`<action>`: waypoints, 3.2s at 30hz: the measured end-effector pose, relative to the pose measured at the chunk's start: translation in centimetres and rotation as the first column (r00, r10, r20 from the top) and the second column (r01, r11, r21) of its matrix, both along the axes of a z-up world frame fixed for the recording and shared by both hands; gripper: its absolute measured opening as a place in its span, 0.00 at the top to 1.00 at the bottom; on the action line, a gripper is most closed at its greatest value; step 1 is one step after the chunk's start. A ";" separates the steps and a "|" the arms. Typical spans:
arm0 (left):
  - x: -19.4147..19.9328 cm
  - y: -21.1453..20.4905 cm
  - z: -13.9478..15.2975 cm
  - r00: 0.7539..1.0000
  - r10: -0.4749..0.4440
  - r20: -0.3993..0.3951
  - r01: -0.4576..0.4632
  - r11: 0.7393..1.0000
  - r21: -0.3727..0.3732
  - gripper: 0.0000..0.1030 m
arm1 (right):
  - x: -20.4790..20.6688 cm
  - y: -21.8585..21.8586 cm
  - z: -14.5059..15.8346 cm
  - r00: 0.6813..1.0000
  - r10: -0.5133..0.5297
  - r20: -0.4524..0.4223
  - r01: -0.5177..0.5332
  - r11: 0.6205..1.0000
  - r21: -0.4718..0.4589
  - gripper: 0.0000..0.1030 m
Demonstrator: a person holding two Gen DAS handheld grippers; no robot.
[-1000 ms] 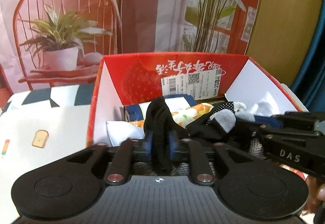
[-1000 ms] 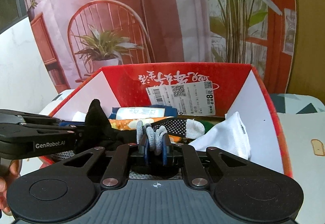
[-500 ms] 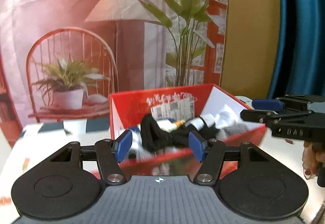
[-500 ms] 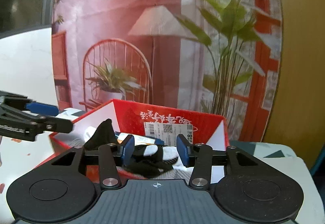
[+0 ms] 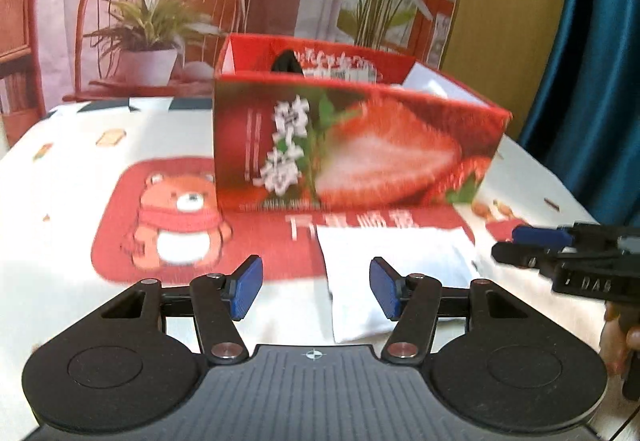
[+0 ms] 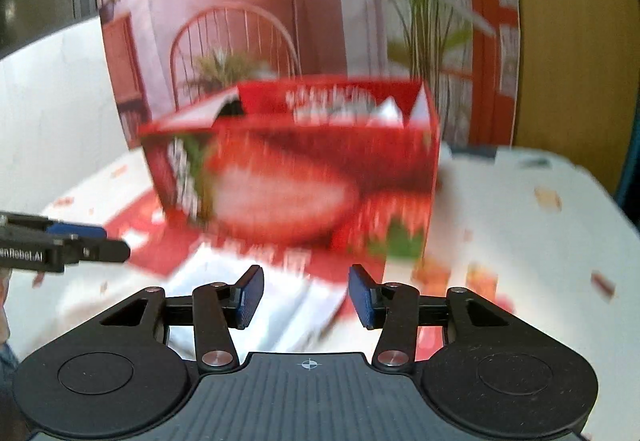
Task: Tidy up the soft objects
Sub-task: 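Move both grippers down to the white plastic packet on the table, then close both grippers on the white packet and lift it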
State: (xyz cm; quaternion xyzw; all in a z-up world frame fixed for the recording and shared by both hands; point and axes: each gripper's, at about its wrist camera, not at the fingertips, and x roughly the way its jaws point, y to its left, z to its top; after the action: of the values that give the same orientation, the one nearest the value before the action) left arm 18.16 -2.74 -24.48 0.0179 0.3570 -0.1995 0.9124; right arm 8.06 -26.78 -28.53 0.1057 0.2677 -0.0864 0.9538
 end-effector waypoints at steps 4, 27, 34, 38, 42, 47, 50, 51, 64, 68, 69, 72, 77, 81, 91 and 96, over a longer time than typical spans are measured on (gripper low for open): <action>-1.1 -0.5 -0.7 0.999 -0.032 0.007 0.032 0.999 0.022 0.41 | -1.3 1.7 -2.4 0.999 -0.003 -0.041 0.004 1.000 0.030 0.57; -0.9 -0.2 -3.0 0.998 0.024 -0.055 -0.024 1.000 -0.006 0.41 | 0.7 5.4 -4.3 0.986 0.122 -0.115 -0.144 0.969 -0.199 0.49; -0.8 -0.2 -3.3 0.998 0.025 -0.061 -0.025 1.000 -0.004 0.41 | 1.6 4.7 -4.4 0.982 0.155 -0.105 -0.171 0.971 -0.166 0.52; -0.8 -0.3 -3.4 0.998 0.026 -0.060 -0.026 1.000 -0.002 0.41 | 1.5 4.6 -4.5 0.980 0.179 -0.090 -0.190 0.972 -0.140 0.62; -0.7 -0.2 -3.4 0.998 0.024 -0.060 -0.024 1.000 0.000 0.41 | 1.5 4.6 -4.5 0.979 0.187 -0.083 -0.197 0.972 -0.127 0.68; -0.8 -0.2 -3.5 0.998 0.024 -0.061 -0.024 1.000 0.000 0.41 | 1.3 4.5 -4.3 0.980 0.180 -0.079 -0.188 0.976 -0.110 0.73; -0.8 -0.2 -3.5 0.998 0.024 -0.062 -0.024 1.000 -0.001 0.41 | 1.2 4.3 -4.2 0.982 0.175 -0.075 -0.182 0.978 -0.099 0.74; -0.8 -0.1 -3.5 0.998 0.024 -0.062 -0.024 1.000 -0.001 0.41 | 1.2 4.3 -4.1 0.982 0.176 -0.074 -0.183 0.978 -0.098 0.75; 0.0 -0.2 -2.8 1.000 0.017 -0.020 -0.017 1.000 0.004 0.40 | 2.3 0.8 -1.4 0.991 0.132 -0.027 -0.126 0.979 0.159 0.77; 1.9 -1.0 -1.6 0.999 -0.008 0.034 0.008 1.000 0.014 0.38 | 3.4 -0.9 -0.6 0.992 0.119 -0.029 -0.108 0.962 0.252 0.77; 2.4 -1.4 -1.4 0.998 -0.033 0.047 0.032 0.999 0.020 0.38 | 3.7 -1.2 -0.4 0.993 0.117 -0.033 -0.104 0.958 0.267 0.77; 3.3 -2.9 -1.1 0.990 -0.109 0.095 0.102 0.992 0.075 0.37 | 4.5 -2.2 0.1 0.993 0.110 -0.035 -0.094 0.948 0.303 0.78; 5.1 -3.7 -1.5 0.987 -0.125 0.103 0.117 0.990 0.077 0.37 | 6.0 -3.3 0.7 0.994 0.099 -0.040 -0.081 0.944 0.320 0.78; 6.3 -3.7 -1.9 0.987 -0.117 0.112 0.112 0.992 0.053 0.38 | 6.8 -4.2 0.9 0.995 0.092 -0.034 -0.075 0.939 0.336 0.84; 8.1 -3.9 -3.1 0.994 -0.062 0.090 0.061 0.998 0.009 0.38 | 7.3 -3.5 1.3 0.995 0.097 0.012 -0.098 0.988 0.123 0.78; 8.5 -3.8 -3.5 0.995 -0.059 0.083 0.061 0.998 -0.019 0.38 | 7.8 -2.5 0.1 0.993 0.119 0.020 -0.119 0.993 -0.009 0.76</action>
State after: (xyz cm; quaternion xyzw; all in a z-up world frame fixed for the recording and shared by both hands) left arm 26.64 -6.51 -27.97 0.0269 0.3162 -0.2298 0.9200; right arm 15.82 -29.25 -28.45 0.0867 0.2635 -0.0293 0.9603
